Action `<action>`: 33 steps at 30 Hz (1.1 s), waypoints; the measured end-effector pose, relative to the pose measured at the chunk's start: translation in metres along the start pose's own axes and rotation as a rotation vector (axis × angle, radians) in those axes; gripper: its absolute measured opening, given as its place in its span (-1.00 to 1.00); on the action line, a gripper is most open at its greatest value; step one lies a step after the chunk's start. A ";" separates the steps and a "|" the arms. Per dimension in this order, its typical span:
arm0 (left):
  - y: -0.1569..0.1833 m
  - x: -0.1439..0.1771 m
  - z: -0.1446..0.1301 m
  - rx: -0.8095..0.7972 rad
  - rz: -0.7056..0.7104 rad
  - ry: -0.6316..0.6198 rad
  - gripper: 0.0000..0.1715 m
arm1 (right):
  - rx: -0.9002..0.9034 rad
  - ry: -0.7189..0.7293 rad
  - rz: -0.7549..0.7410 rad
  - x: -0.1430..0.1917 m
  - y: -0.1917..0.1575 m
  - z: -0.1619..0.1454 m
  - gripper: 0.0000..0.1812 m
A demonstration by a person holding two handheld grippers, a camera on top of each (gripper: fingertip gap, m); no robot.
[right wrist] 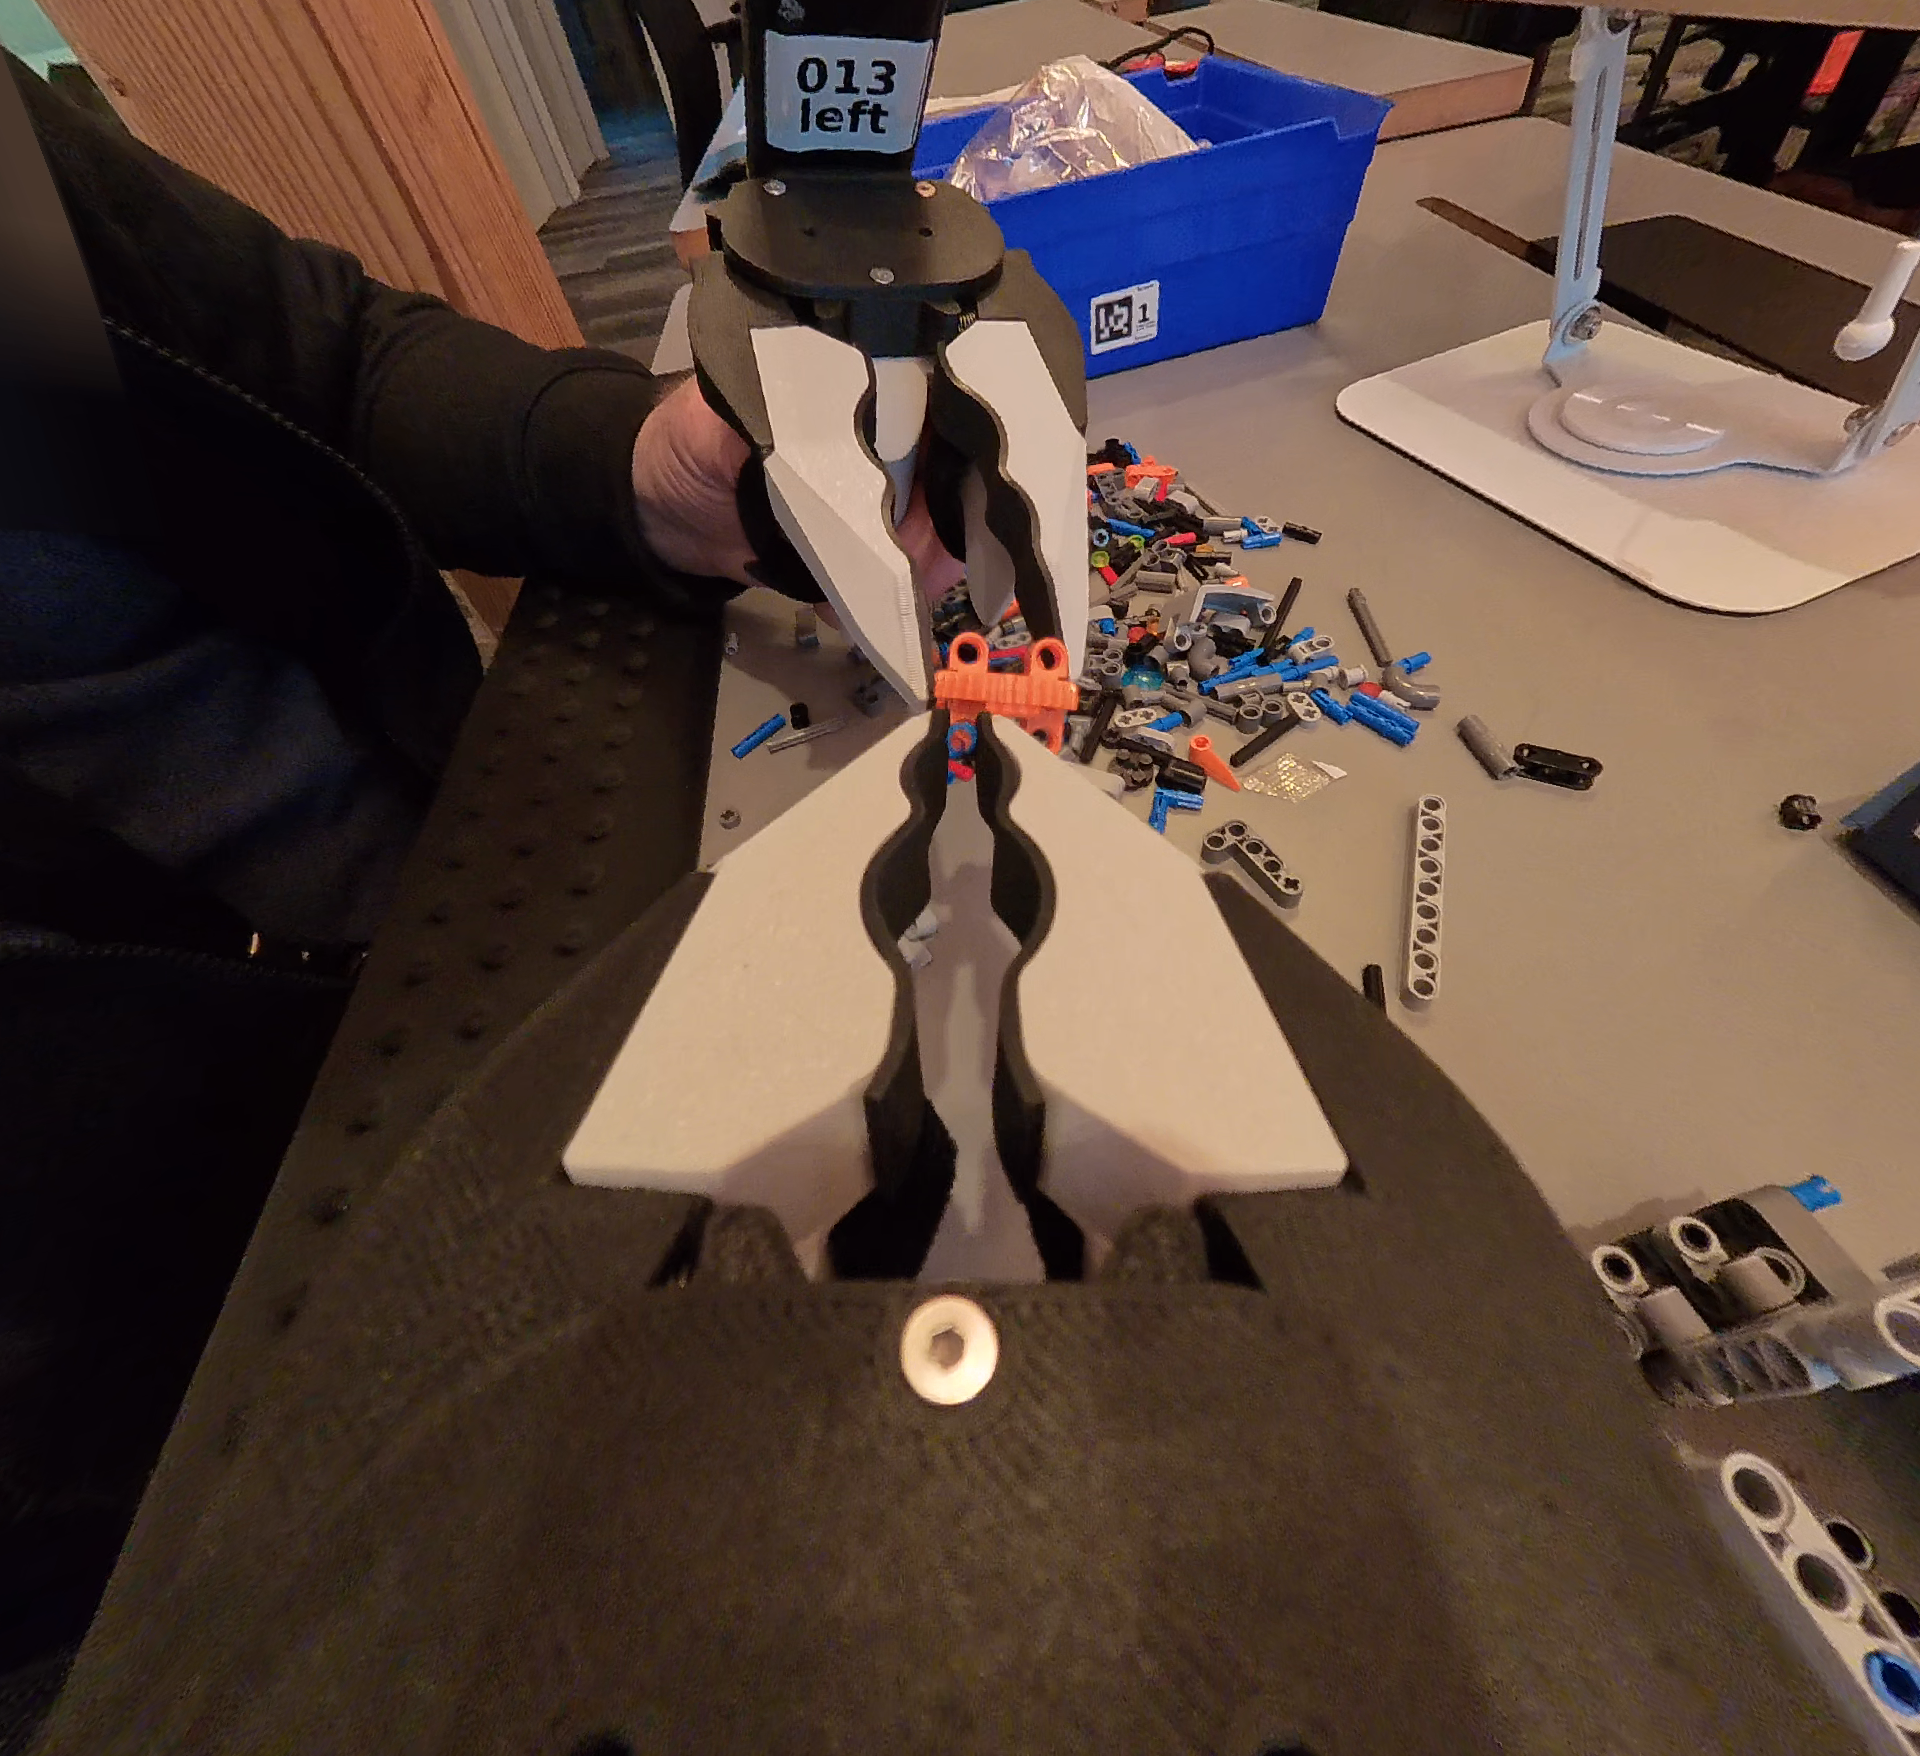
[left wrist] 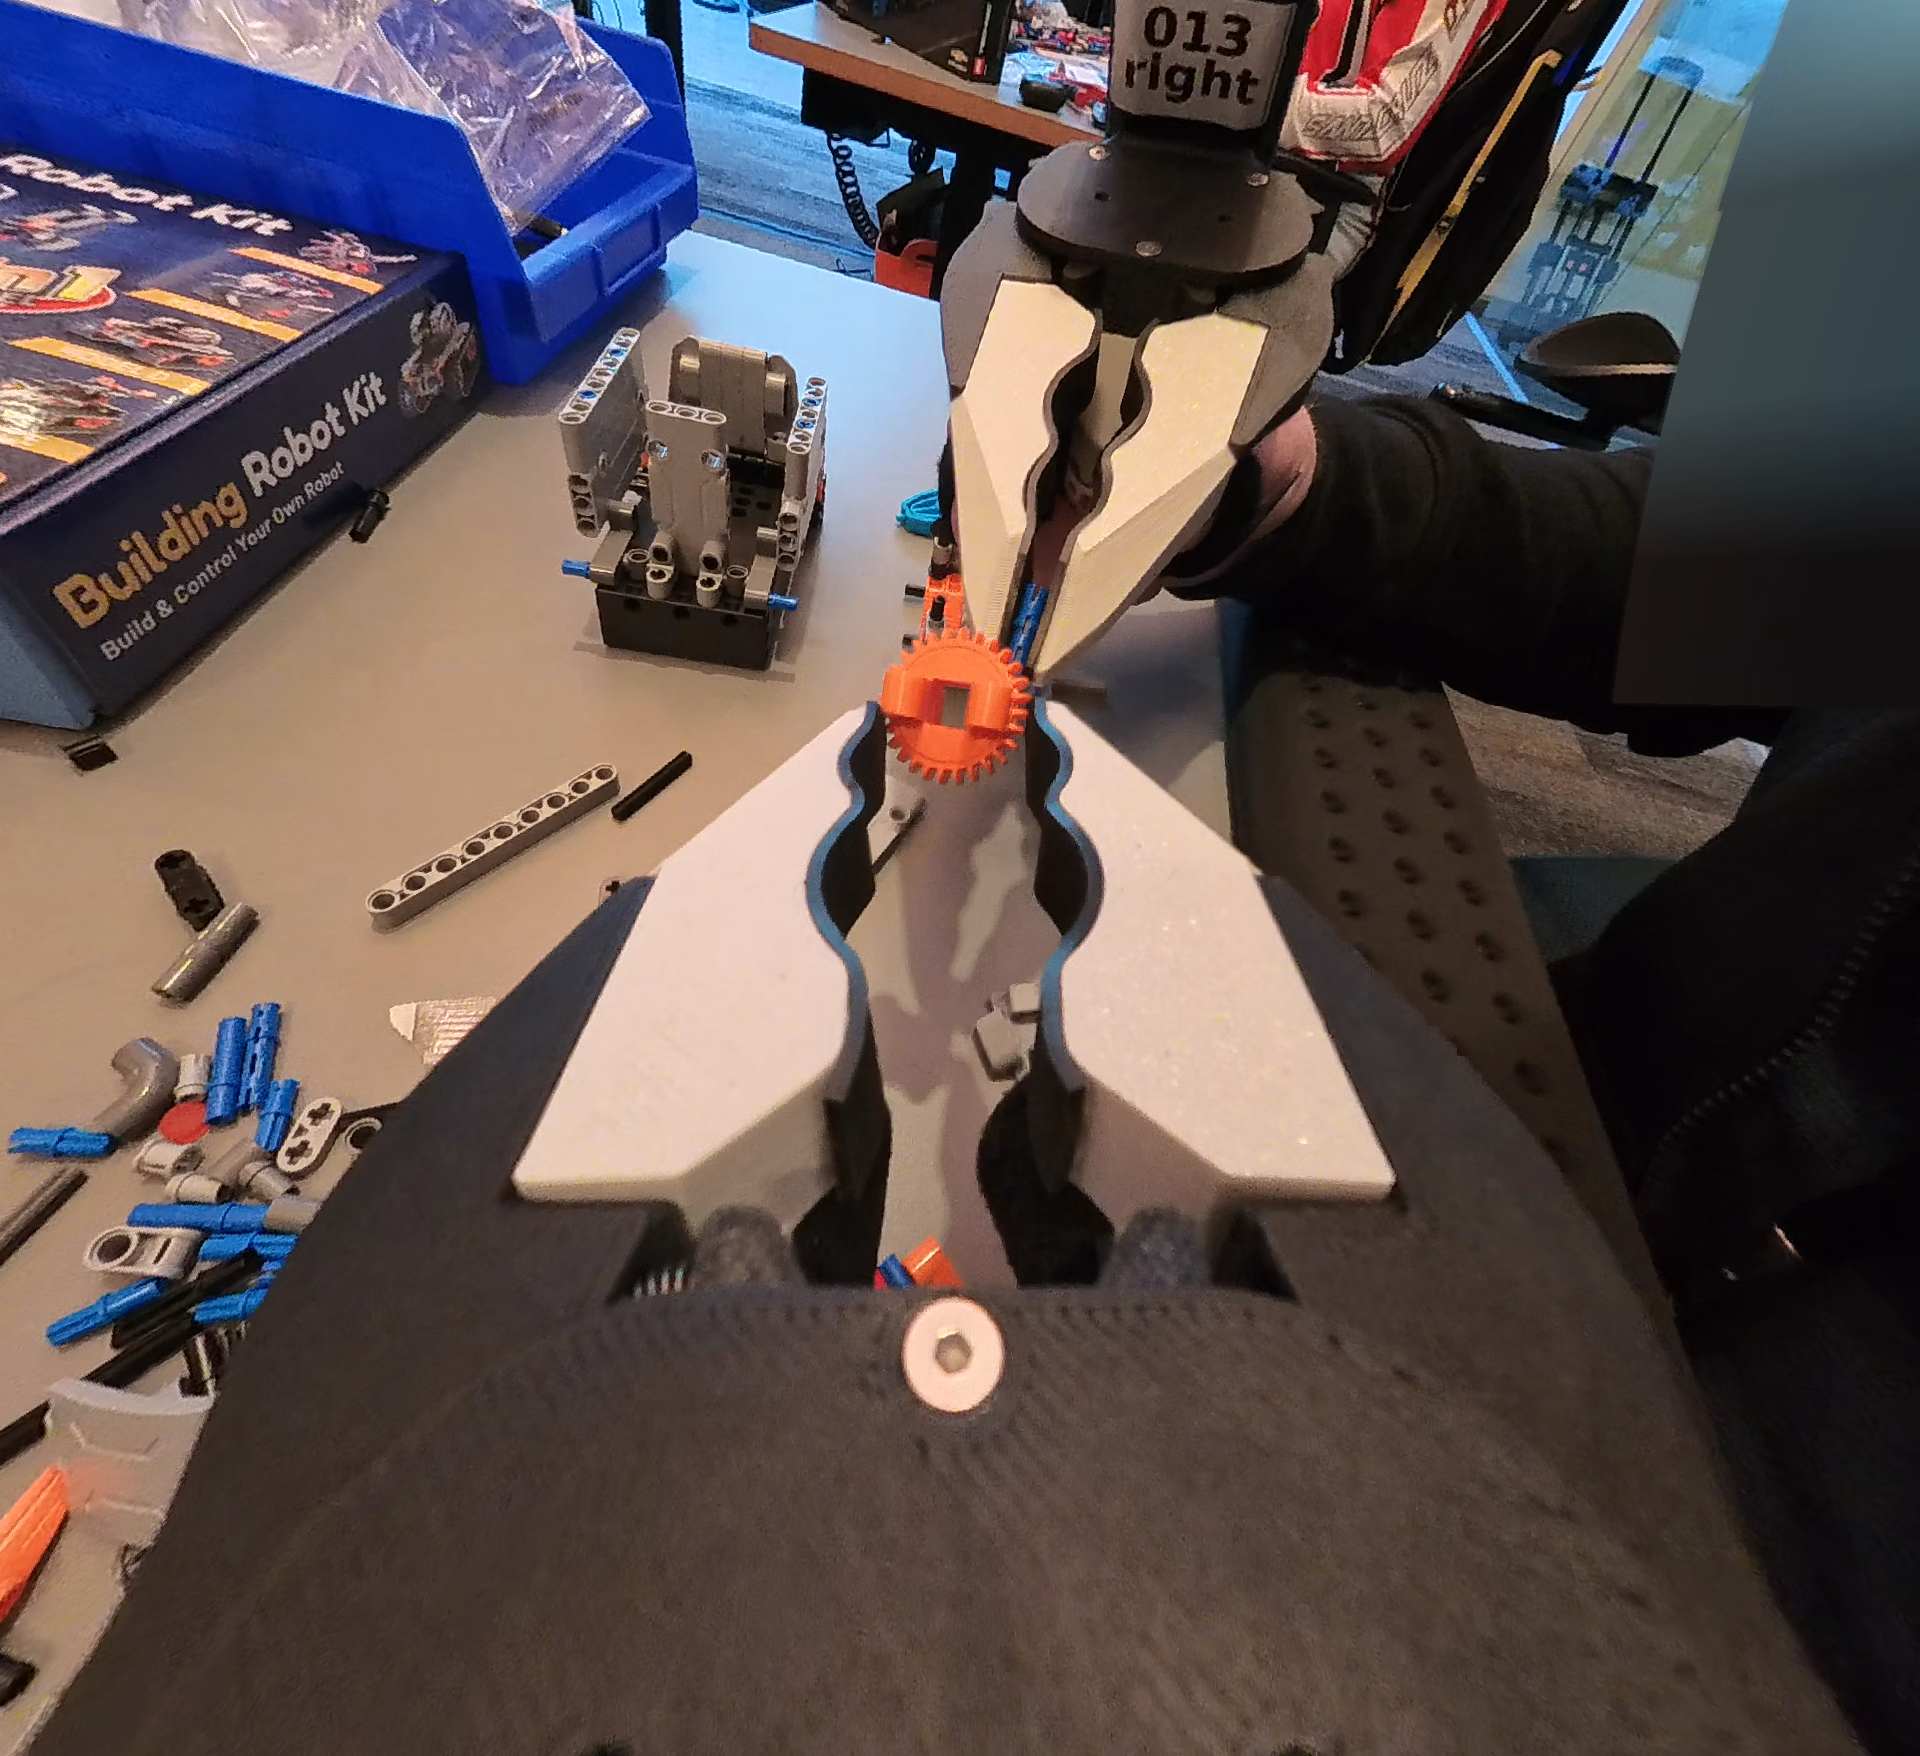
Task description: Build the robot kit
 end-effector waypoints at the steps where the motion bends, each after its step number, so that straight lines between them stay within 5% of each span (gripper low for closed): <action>1: 0.000 0.000 0.001 0.005 -0.004 0.009 -0.71 | -0.006 0.011 0.006 0.001 0.000 0.001 -0.97; 33: 0.004 0.004 0.017 0.157 -0.086 0.173 -0.72 | 0.032 0.126 0.012 0.008 -0.006 0.017 -0.97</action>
Point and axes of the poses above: each gripper's, where its closed fingertips meet, x back along the fingers, z out of its top, y = z × x across the jaws, the point moved 5 cm from there along x, back along the fingers, and after that the axes turned 1 degree about y, right-handed, at the moved point
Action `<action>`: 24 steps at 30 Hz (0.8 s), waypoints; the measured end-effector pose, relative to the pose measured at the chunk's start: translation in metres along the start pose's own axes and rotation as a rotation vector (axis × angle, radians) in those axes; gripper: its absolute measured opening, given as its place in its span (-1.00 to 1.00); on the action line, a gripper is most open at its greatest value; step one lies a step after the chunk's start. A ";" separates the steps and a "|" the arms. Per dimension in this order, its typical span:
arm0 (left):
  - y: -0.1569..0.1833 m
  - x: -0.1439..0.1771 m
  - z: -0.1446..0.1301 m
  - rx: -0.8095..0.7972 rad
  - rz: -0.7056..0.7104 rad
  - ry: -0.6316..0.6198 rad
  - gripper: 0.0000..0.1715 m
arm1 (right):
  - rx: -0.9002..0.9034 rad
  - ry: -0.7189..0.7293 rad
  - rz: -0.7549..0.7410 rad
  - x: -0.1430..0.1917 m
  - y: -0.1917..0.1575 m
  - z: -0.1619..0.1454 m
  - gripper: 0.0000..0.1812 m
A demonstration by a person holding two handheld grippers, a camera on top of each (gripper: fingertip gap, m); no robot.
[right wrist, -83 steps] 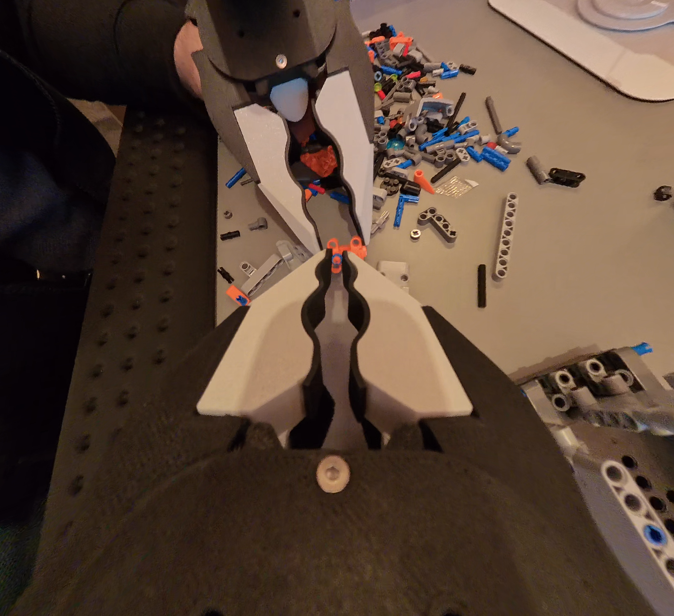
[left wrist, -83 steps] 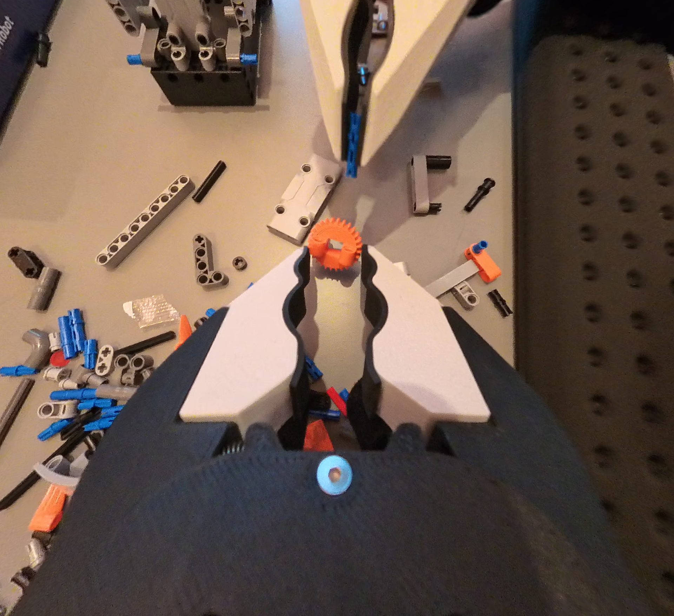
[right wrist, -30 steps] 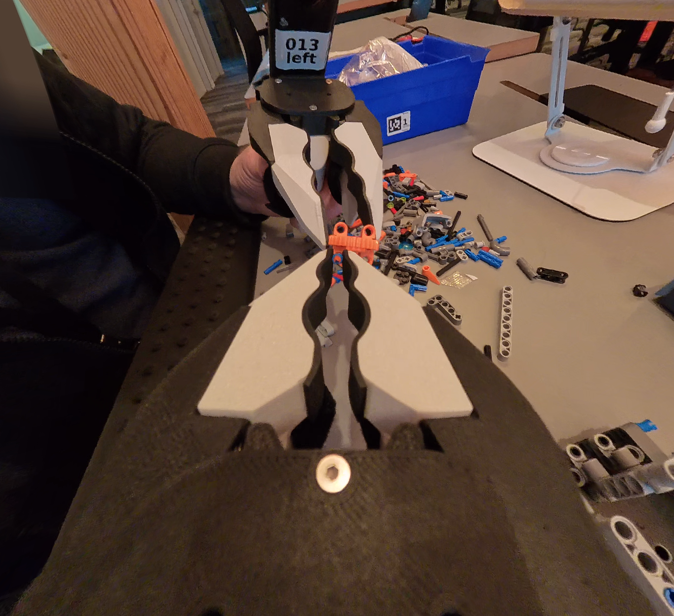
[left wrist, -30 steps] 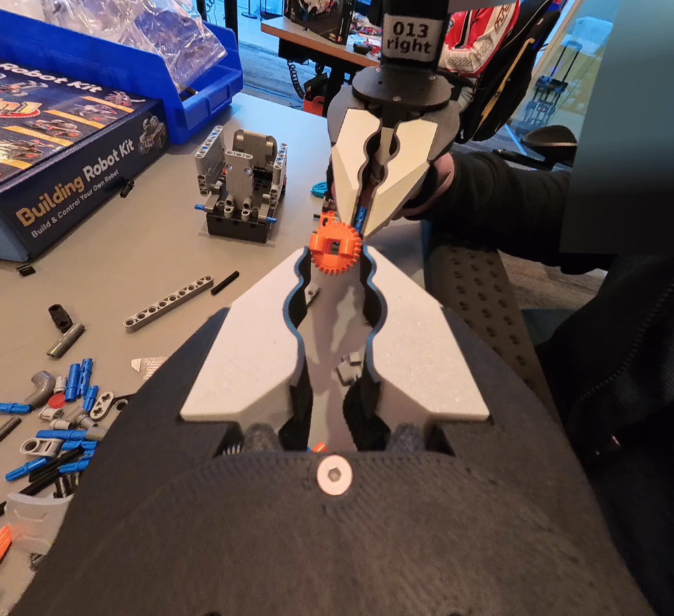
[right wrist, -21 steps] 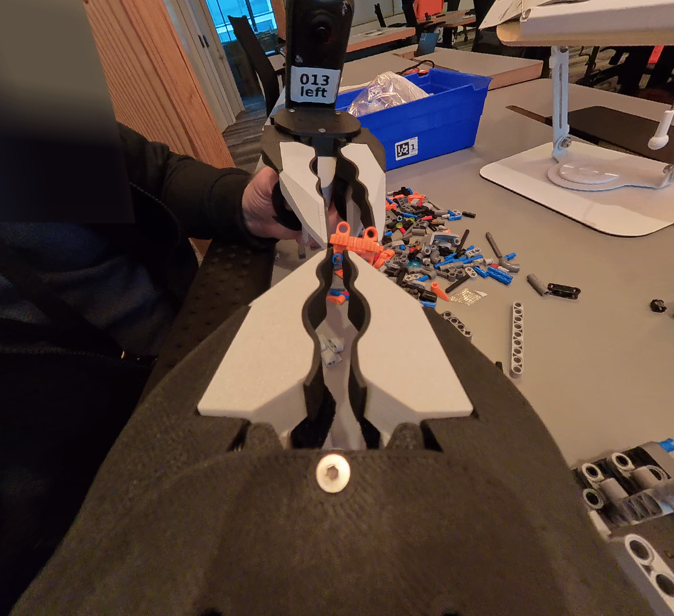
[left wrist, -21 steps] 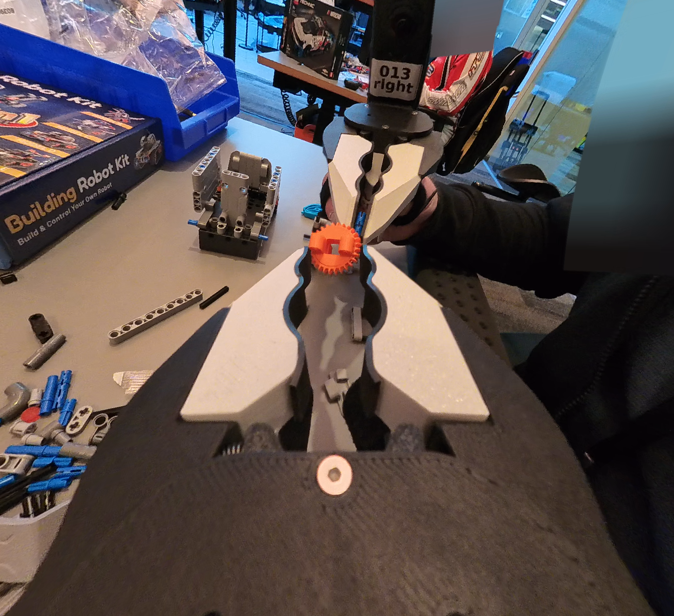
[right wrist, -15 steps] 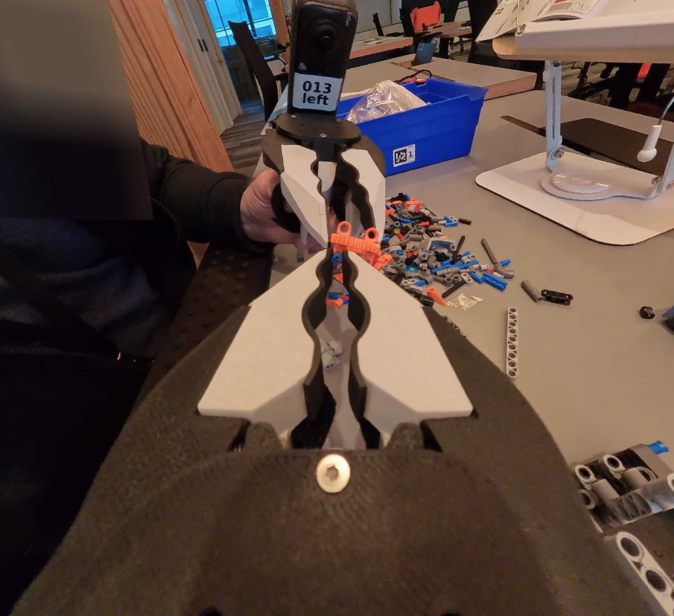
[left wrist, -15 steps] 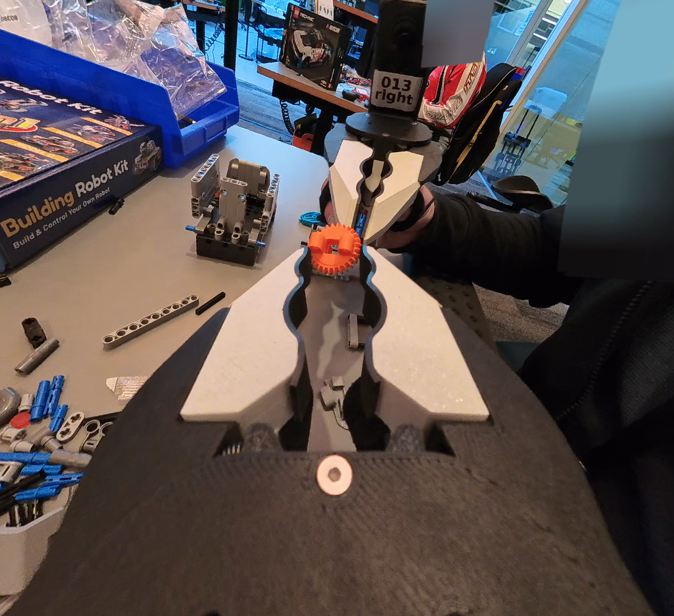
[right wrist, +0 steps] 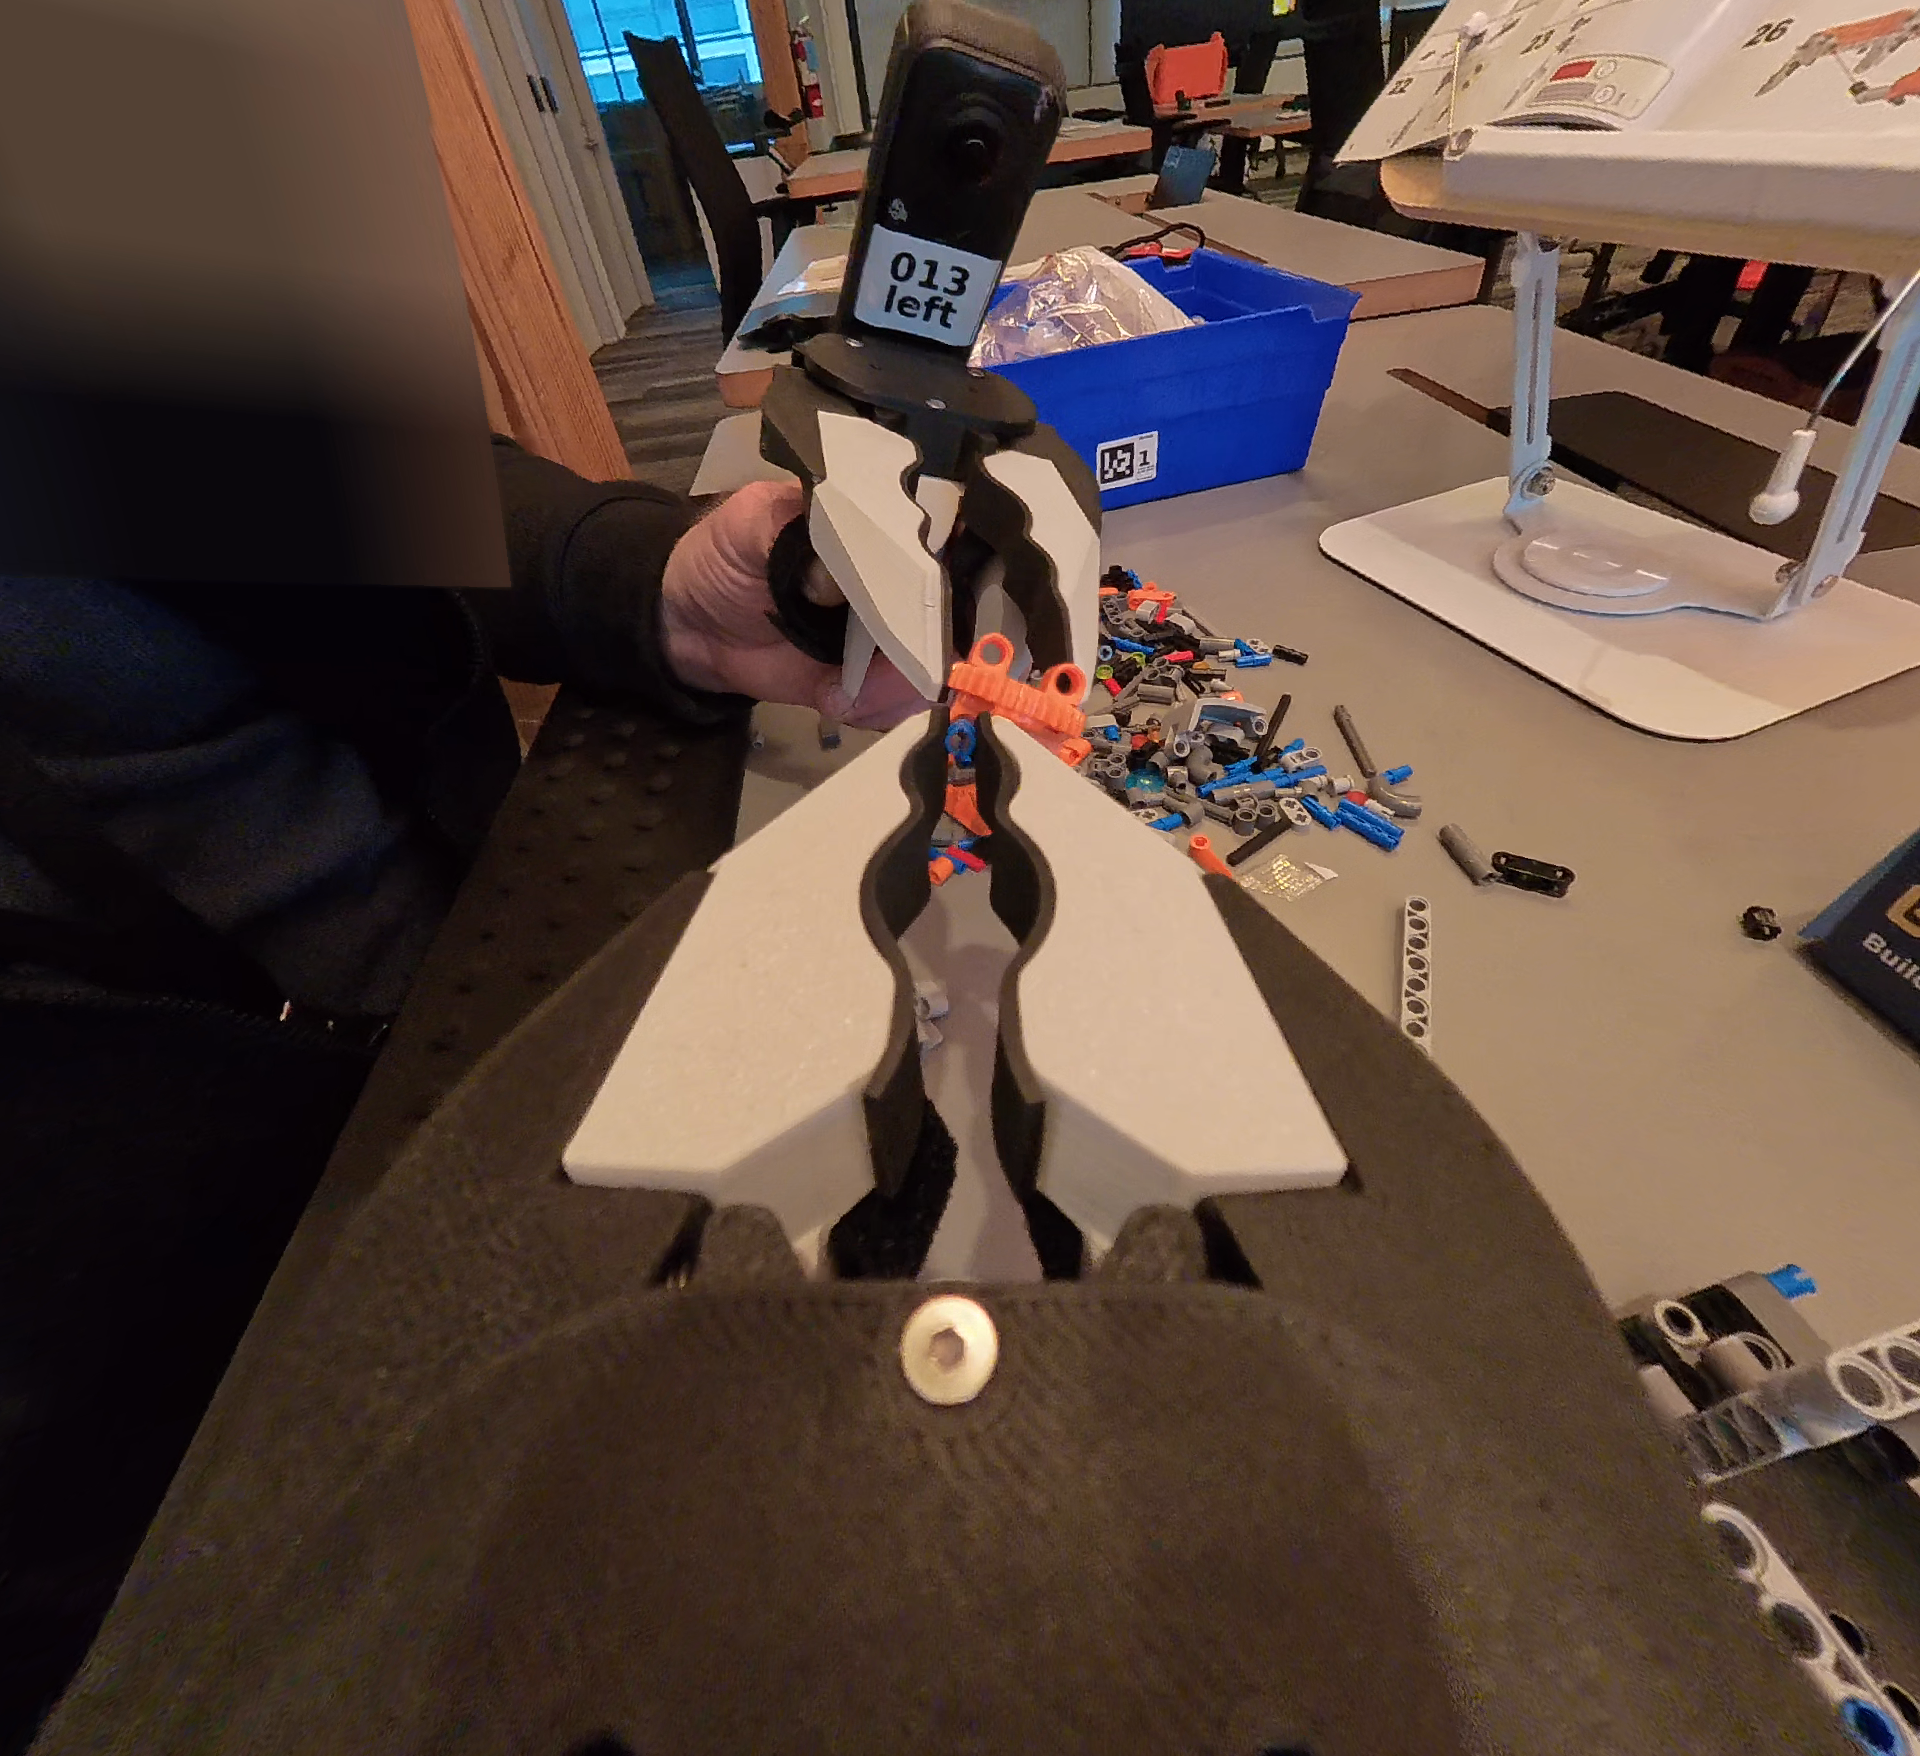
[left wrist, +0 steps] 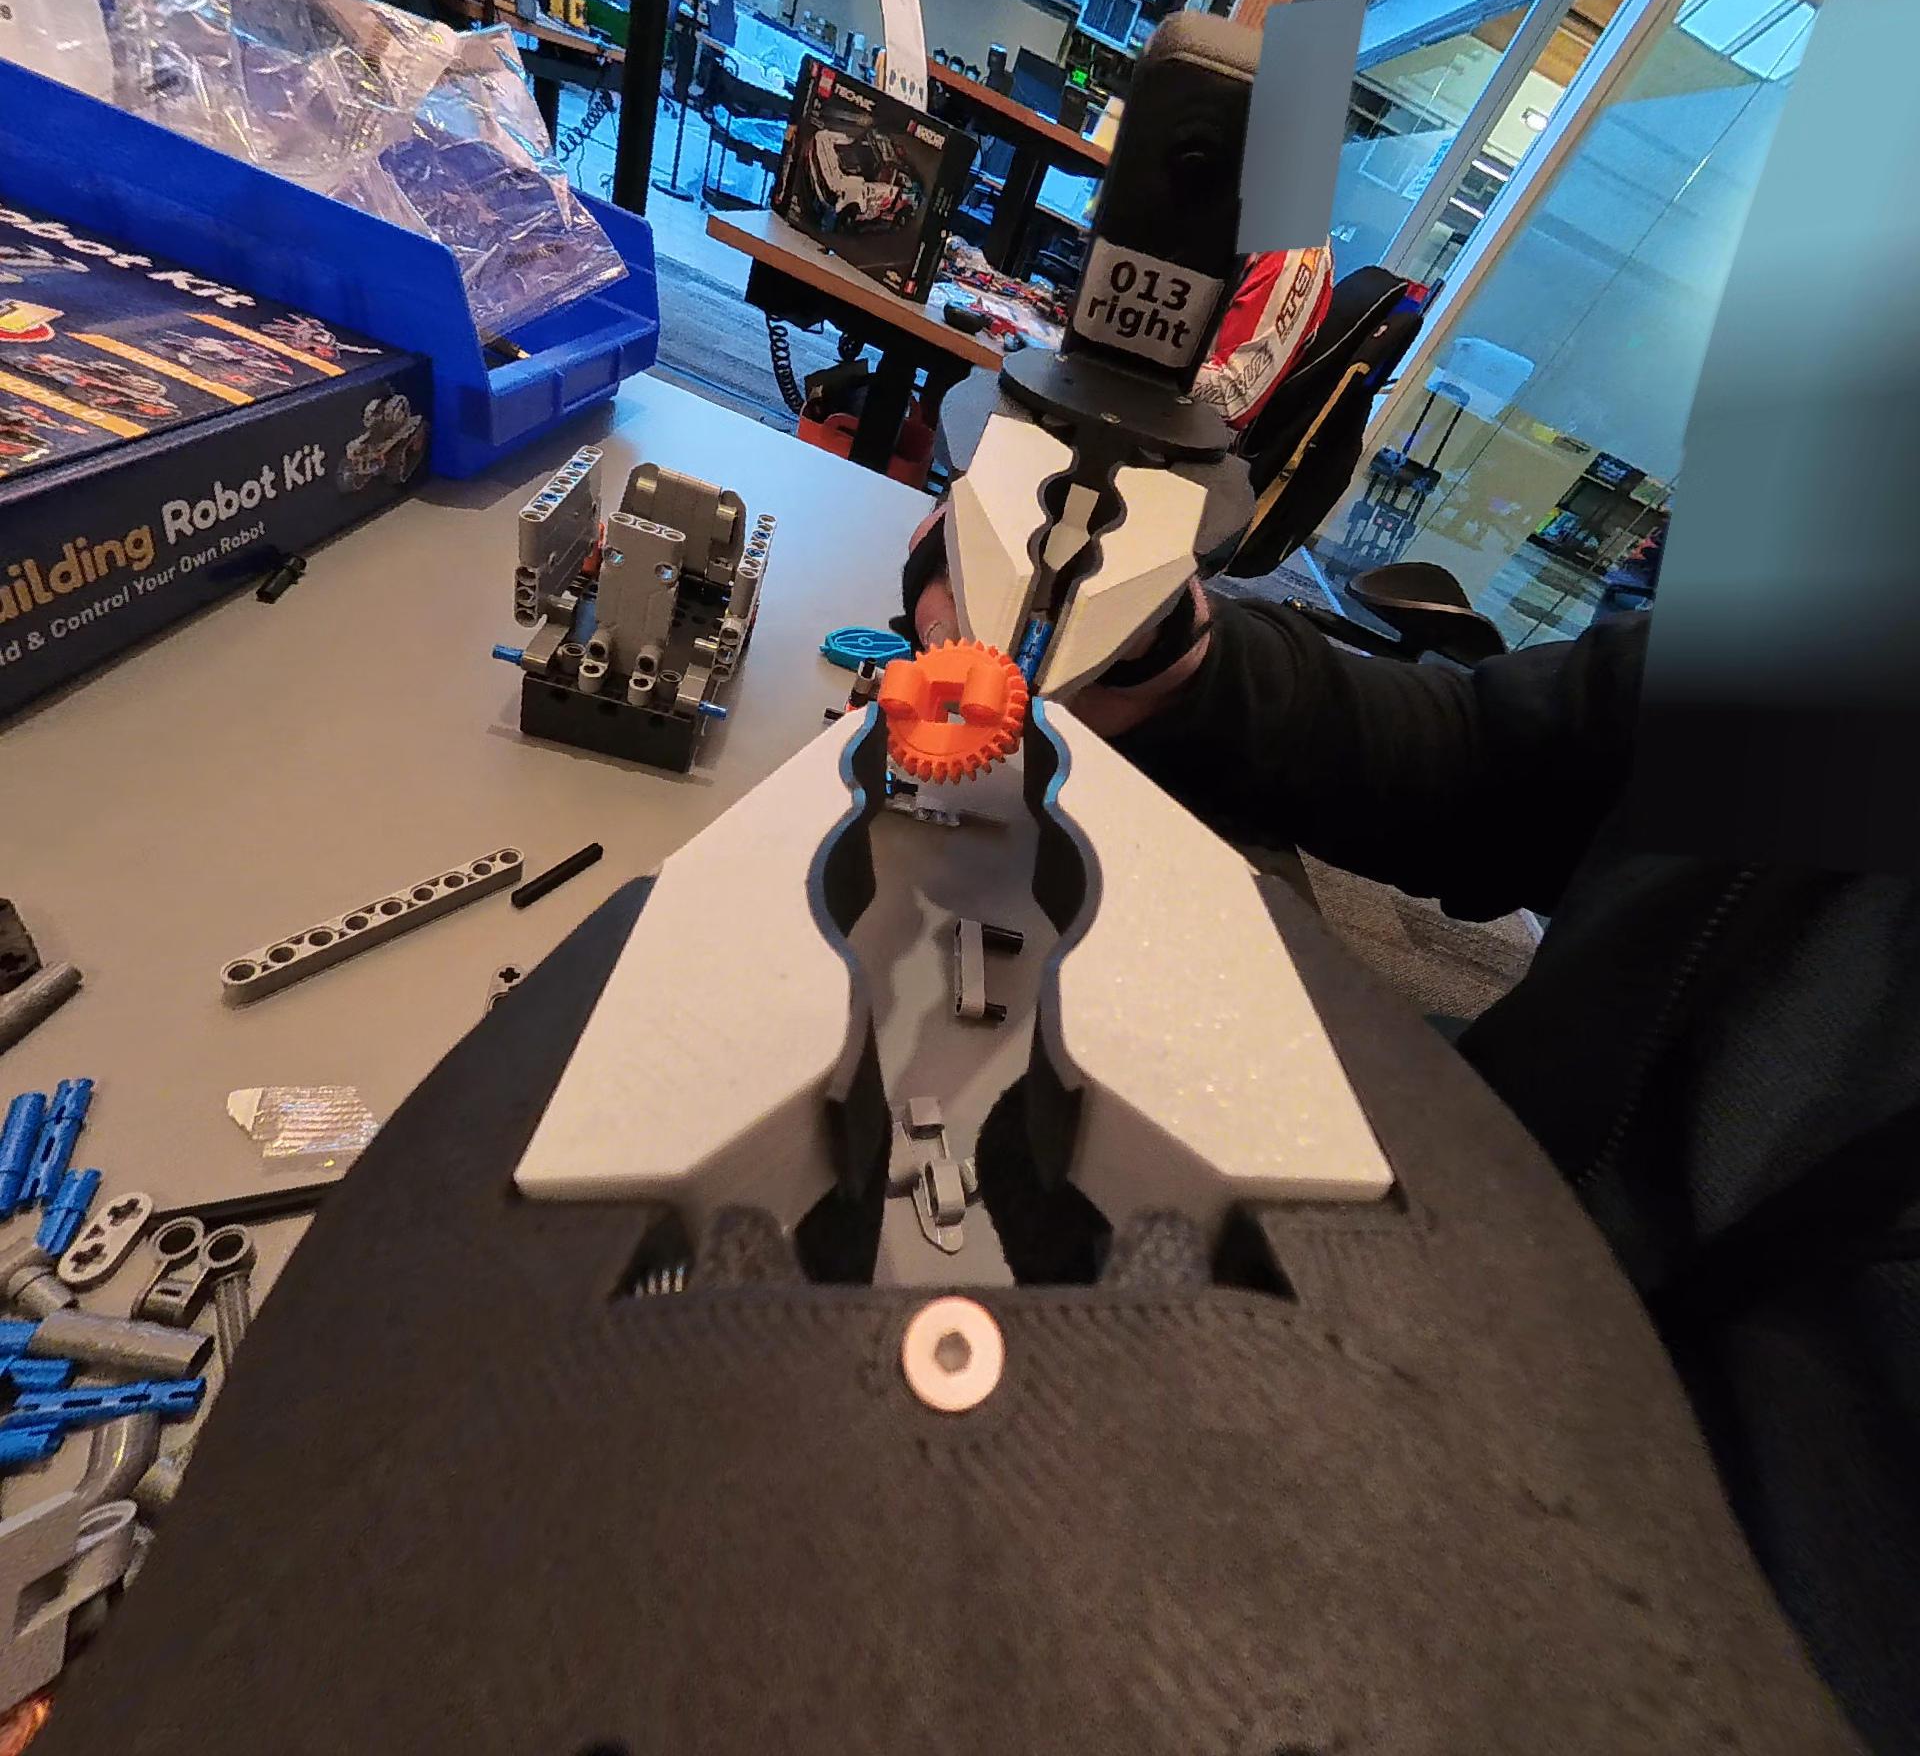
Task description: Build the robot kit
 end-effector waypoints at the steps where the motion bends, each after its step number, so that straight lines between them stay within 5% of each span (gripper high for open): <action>1: 0.000 0.000 0.000 0.005 -0.006 0.003 -0.72 | 0.001 0.002 0.002 0.000 0.000 0.000 -0.97; 24: 0.002 0.000 0.000 0.027 -0.027 0.017 -0.79 | 0.004 -0.004 0.022 0.000 -0.003 0.000 -0.97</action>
Point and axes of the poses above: each gripper's, where its closed fingertips meet, x back along the fingers, z out of its top, y = z × x across the jaws, the point moved 5 cm from there along x, back along the fingers, and after that the axes turned 1 degree about y, right-handed, at the moved point
